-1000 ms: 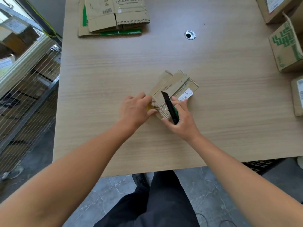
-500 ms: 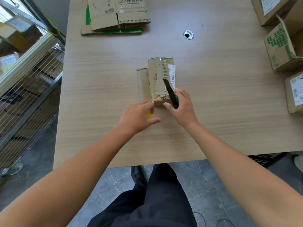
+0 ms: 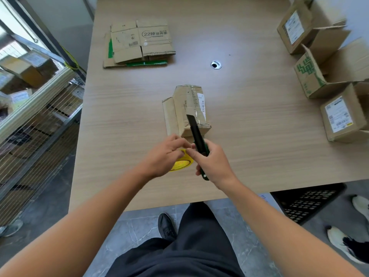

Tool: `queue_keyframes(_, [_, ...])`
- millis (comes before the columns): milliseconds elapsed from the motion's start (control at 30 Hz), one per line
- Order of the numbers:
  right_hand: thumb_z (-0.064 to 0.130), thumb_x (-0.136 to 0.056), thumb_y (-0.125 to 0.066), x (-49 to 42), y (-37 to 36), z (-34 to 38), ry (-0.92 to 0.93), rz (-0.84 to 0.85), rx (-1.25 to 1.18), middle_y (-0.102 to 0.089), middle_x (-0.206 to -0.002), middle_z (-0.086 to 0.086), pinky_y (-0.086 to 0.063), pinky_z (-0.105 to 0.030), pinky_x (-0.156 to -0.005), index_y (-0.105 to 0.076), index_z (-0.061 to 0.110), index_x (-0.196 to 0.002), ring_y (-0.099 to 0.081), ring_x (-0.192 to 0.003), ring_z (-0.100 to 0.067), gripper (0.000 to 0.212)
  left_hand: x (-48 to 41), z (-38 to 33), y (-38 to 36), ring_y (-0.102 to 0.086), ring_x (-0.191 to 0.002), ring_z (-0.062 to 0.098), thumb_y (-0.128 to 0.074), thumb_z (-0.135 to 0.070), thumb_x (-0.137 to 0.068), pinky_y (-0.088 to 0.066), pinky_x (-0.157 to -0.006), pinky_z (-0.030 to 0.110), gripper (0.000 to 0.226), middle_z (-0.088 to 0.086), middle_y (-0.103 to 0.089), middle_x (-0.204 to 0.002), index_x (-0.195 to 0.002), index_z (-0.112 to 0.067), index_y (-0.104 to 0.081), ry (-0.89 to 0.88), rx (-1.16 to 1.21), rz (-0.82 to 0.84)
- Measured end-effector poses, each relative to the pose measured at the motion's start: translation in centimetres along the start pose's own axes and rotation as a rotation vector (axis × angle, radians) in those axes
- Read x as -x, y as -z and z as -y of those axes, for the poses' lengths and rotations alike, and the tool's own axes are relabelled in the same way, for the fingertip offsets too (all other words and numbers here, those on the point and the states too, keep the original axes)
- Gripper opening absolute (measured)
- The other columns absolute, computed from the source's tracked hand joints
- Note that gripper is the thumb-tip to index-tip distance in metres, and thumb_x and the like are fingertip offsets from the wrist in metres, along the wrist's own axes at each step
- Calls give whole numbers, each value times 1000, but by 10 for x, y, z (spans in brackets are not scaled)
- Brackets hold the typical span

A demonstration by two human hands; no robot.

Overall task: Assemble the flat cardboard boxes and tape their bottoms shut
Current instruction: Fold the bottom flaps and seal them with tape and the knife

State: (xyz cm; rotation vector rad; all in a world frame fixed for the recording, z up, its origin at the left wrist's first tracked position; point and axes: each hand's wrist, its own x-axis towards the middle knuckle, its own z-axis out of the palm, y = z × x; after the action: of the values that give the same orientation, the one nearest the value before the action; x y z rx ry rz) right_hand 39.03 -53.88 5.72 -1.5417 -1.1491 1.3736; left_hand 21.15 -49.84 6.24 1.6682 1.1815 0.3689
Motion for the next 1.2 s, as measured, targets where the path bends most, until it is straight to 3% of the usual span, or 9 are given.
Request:
queue_keyframes(300, [28, -89, -78, 16, 32, 15, 96, -45, 314, -66, -69, -12, -53, -43, -54, -66, 15, -82, -61, -60, -28, 19, 19, -18, -16, -58, -96, 5, -53, -35, -96, -50, -86, 33, 24, -15, -62, -104, -117, -45, -60, -35, -99, -8])
queue_keyframes(367, [24, -89, -78, 16, 43, 23, 84, -52, 254, -63, -64, -7, -49, -34, -49, -66, 15, -79, -56, -53, -15, 18, 22, -24, -12, -64, -78, 3, -59, -39, -97, -51, -72, 27, 39, -13, -72, -89, -134, -39, -47, 10, 24, 24])
queue_keyframes(467, [12, -91, -75, 20, 55, 31, 75, 12, 5, -63, -63, -1, -46, -30, -45, -65, 10, -80, -52, -50, -13, 15, 24, -35, 8, -64, -78, 3, -66, -37, -94, -47, -76, 26, 35, -6, -72, -86, -123, -20, -57, 63, 302, -8])
queue_keyframes(600, [6, -94, -69, 21, 63, 44, 141, 28, -120, -63, -66, -2, -46, -27, -43, -65, 14, -78, -52, -50, -13, 18, 18, -65, 20, -64, -75, 29, -67, -34, -92, -54, -58, 32, 36, 6, -66, -83, -123, -19, -59, -91, 569, 148])
queue_keyframes(700, [8, -93, -70, 9, 93, 48, 152, -82, -268, -61, -62, -1, -45, -24, -42, -68, 22, -73, -50, -45, -13, 25, 7, -72, 32, -50, -54, 13, -71, -49, -88, -43, -48, 23, 35, -5, -54, -62, -114, -26, -62, -196, 262, 79])
queue_keyframes(767, [10, -92, -72, -3, 101, 40, 141, -94, -240, -61, -61, 0, -46, -25, -42, -66, 18, -77, -52, -46, -13, 19, -7, -63, 50, -38, -47, 9, -69, -60, -82, -37, -54, 24, 32, -10, -44, -51, -96, -31, -68, -158, -158, -20])
queue_keyframes(833, [10, -93, -72, -20, 92, 22, 98, -108, -155, -60, -61, 0, -47, -27, -43, -63, 11, -81, -52, -47, -13, 15, -24, -51, 64, -44, -49, 7, -68, -62, -81, -37, -56, 28, 27, -10, -49, -51, -86, -35, -71, -78, -433, -39])
queue_keyframes(1033, [15, -94, -71, -97, 83, -27, -21, -177, -121, -58, -64, -2, -45, -30, -45, -60, 14, -82, -49, -49, -16, 16, -90, -20, 64, -49, -61, -1, -60, -67, -86, -30, -53, 23, 32, -14, -56, -61, -90, -37, -69, -13, -743, -73])
queue_keyframes(1200, [22, -90, -72, -132, 81, -56, -46, -157, -65, -60, -60, 6, -48, -32, -47, -62, 18, -80, -51, -51, -16, 16, -115, 13, 50, -52, -72, 17, -57, -68, -87, -31, -57, 29, 34, -9, -60, -66, -91, -36, -69, 18, -805, -131])
